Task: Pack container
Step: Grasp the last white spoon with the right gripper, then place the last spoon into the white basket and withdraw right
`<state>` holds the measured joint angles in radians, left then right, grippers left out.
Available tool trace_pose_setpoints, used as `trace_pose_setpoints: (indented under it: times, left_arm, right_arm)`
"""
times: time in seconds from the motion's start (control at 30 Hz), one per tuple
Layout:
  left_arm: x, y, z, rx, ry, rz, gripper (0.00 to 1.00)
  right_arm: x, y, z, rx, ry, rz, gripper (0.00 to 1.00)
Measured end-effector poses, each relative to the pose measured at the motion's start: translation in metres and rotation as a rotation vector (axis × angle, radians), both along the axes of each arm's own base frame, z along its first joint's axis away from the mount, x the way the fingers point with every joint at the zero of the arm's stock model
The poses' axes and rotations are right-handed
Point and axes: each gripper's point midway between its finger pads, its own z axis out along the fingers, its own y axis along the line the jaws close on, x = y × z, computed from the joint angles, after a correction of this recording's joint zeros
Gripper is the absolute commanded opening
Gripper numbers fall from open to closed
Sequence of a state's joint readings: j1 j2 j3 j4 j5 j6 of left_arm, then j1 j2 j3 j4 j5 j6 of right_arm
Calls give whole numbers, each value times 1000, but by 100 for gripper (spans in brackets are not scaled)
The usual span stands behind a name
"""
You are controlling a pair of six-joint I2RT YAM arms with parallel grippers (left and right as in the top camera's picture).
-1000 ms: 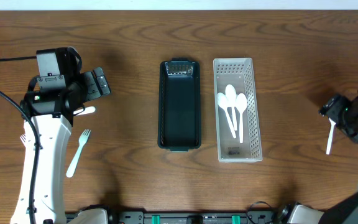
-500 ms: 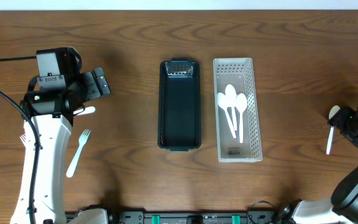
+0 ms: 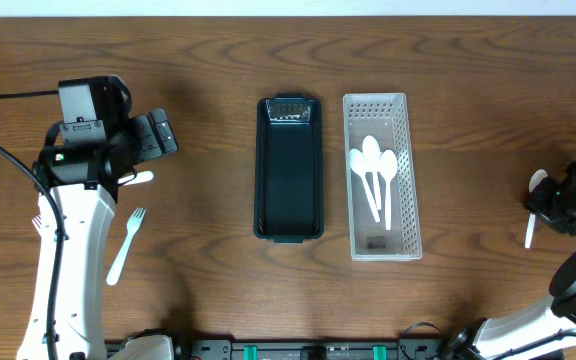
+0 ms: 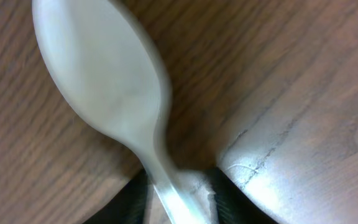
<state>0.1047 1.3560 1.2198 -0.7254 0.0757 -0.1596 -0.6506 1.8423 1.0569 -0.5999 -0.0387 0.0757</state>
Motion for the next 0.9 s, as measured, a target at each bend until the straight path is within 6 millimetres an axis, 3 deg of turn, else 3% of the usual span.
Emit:
trace_pose_setpoints:
  times: [0.13, 0.3, 0.47, 0.6, 0.73, 0.8, 0.9]
  left_arm:
    - [0, 0, 0, 0, 0, 0, 98]
    - [0, 0, 0, 0, 0, 0, 98]
    - [0, 0, 0, 0, 0, 0, 98]
    - [0, 0, 0, 0, 0, 0, 98]
    - [0, 0, 0, 0, 0, 0, 98]
    - [0, 0, 0, 0, 0, 0, 98]
    - [0, 0, 0, 0, 0, 0, 98]
  right_arm:
    - [1, 0, 0, 10, -3, -16, 6]
    - [1, 14, 4, 98, 10, -26, 1]
    - [24, 50, 37, 227, -75, 37, 2]
    - [62, 107, 111, 241, -261, 215, 1]
    - [87, 189, 185, 181, -448, 453, 1]
    - [92, 232, 202, 157, -495, 555, 1]
    - [95, 292, 198, 150, -491, 684, 1]
